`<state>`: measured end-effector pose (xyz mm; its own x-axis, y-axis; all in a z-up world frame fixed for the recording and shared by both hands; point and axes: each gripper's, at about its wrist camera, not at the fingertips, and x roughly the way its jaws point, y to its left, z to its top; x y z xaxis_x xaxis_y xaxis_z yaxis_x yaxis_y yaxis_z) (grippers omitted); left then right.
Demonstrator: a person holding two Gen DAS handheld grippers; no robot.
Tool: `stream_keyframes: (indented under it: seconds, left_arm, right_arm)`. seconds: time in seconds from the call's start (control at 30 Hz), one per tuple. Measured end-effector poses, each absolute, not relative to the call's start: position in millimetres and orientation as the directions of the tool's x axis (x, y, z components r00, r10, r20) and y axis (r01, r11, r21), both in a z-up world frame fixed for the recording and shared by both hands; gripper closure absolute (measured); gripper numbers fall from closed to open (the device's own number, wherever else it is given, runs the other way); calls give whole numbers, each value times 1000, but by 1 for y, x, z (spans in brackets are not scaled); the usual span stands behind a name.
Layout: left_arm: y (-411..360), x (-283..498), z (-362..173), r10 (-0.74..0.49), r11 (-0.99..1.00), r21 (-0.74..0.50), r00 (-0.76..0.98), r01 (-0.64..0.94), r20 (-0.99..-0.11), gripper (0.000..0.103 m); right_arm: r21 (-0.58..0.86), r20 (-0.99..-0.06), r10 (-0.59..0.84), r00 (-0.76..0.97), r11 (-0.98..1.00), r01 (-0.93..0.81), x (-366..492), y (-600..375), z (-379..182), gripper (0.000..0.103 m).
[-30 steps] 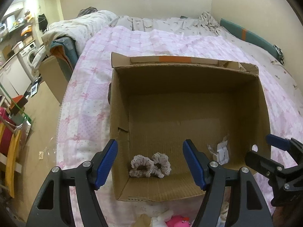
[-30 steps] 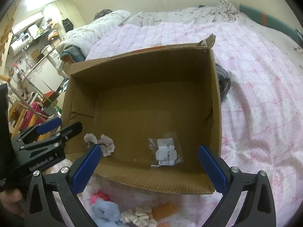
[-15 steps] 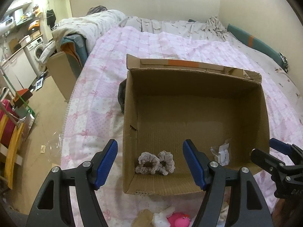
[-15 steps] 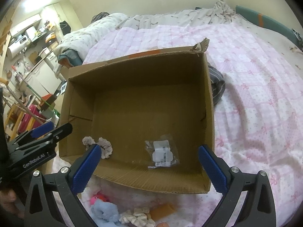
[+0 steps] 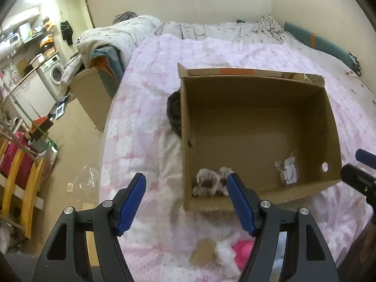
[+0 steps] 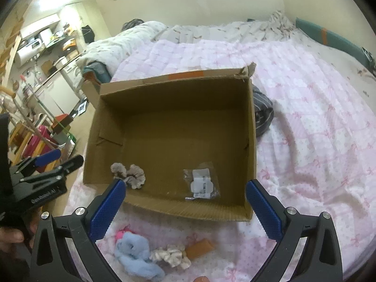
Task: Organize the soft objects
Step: 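Withdraw both tools from the box back toward the remaining items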
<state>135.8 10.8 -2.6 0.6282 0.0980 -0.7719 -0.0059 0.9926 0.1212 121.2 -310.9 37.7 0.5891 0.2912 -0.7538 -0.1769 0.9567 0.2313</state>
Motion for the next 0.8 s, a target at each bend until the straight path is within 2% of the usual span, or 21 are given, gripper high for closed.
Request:
stream_keyframes:
  seconds: [0.3, 0.8]
  left_arm:
    - [21, 110, 5, 31, 1000, 26, 605, -16, -796, 34]
    - [18, 81, -2, 4, 999, -14, 560, -28, -828, 34]
  right_arm:
    - [243, -742, 305, 597, 952, -183, 97, -312, 46, 0]
    - [255, -757, 334, 561, 942, -217, 66, -297, 44, 0]
